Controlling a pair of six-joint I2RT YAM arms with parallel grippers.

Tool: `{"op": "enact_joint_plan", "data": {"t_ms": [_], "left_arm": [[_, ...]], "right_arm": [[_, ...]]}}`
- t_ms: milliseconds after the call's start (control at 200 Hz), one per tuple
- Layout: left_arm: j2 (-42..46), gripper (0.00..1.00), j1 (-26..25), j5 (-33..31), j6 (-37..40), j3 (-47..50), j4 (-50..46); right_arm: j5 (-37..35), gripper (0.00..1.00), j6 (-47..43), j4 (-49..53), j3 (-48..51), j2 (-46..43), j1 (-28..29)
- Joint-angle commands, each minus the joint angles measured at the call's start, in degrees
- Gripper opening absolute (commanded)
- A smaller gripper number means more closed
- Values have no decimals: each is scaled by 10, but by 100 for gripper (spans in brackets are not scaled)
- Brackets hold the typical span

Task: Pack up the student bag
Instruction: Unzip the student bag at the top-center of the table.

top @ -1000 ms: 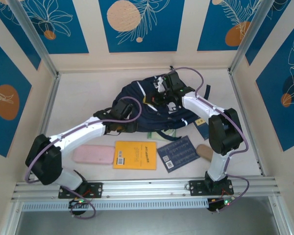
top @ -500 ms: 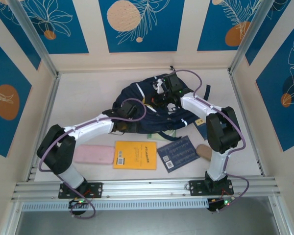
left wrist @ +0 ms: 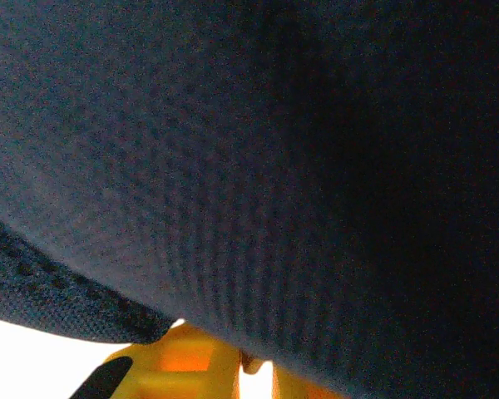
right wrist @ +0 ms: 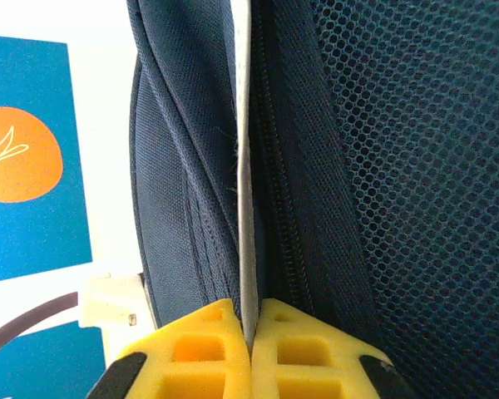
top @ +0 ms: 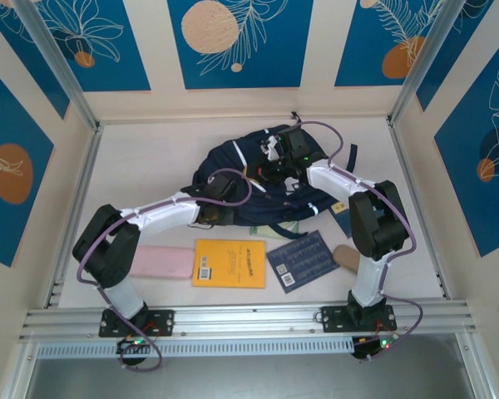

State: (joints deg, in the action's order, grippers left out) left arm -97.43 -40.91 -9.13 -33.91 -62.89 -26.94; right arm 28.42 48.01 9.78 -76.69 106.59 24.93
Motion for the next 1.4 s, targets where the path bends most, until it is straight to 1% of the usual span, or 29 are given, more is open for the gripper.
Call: {"op": "enact_joint_plan", "data": {"t_ms": [0, 45, 90, 115, 185, 230, 255, 360, 505, 690, 770, 870, 890, 940, 960, 995, 1020, 1070, 1120, 1210, 1260, 1340, 1355, 1375, 1395], "left_arm": [[-5, 20, -3, -21, 21, 6, 22], [-7, 29, -3, -26, 25, 6, 22], [-9, 30, -2, -30, 30, 4, 23], [-11, 27, -2, -33, 32, 3, 23], [-12, 12, -2, -41, 41, -3, 18], [-8, 3, -2, -44, 47, -5, 13], [-4, 0, -2, -46, 49, -5, 10], [22, 0, -1, -62, 59, 1, -8], [73, 0, 4, -74, 62, 18, -33], [114, 0, 30, -55, 66, 25, -63], [126, 0, 43, -41, 73, 34, -63], [125, 0, 72, 6, 69, 50, -54], [123, 0, 79, 23, 66, 53, -51], [122, 0, 91, 69, 62, 63, -35], [123, 0, 93, 83, 59, 67, -28], [126, 0, 93, 103, 55, 72, -15], [128, 0, 93, 119, 51, 75, -5], [136, 0, 93, 149, 39, 82, 14], [144, 0, 92, 175, 28, 87, 28], [164, 0, 88, 209, 15, 90, 44], [176, 0, 82, 226, 15, 86, 49], [193, 0, 71, 236, 16, 75, 42], [198, 0, 70, 237, 17, 74, 41], [202, 0, 68, 239, 17, 71, 39], [207, 0, 66, 241, 17, 69, 39]], "right_arm": [[63, 0, 13, -6, 3, -2, 9], [65, 0, 12, -6, 3, -1, 10], [66, 0, 12, -7, 5, -1, 10], [66, 0, 11, -7, 5, 0, 10], [60, 0, 1, 4, 4, 0, 10], [47, 0, -16, 27, -2, 0, 11], [37, 0, -30, 45, -7, 0, 11], [-29, 0, -94, 129, -36, 1, 17], [-89, 0, -145, 190, -61, 7, 19], [-160, 0, -206, 245, -92, 18, 32], [-178, 0, -223, 256, -98, 18, 38], [-200, 0, -243, 270, -109, 20, 47], [-206, 6, -245, 272, -111, 20, 49], [-226, 29, -245, 277, -115, 13, 55], [-232, 37, -242, 278, -115, 8, 57], [-240, 46, -235, 278, -114, -3, 61], [-244, 50, -225, 277, -111, -15, 63], [-253, 56, -195, 269, -95, -50, 67], [-271, 59, -150, 260, -71, -84, 68], [-301, 60, -59, 260, -19, -146, 68], [-336, 60, 23, 265, 21, -182, 70], [-327, 62, 127, 264, 91, -234, 65], [-323, 63, 145, 260, 105, -245, 63], [-315, 68, 167, 252, 125, -257, 61], [-307, 74, 186, 239, 148, -269, 60]]}}
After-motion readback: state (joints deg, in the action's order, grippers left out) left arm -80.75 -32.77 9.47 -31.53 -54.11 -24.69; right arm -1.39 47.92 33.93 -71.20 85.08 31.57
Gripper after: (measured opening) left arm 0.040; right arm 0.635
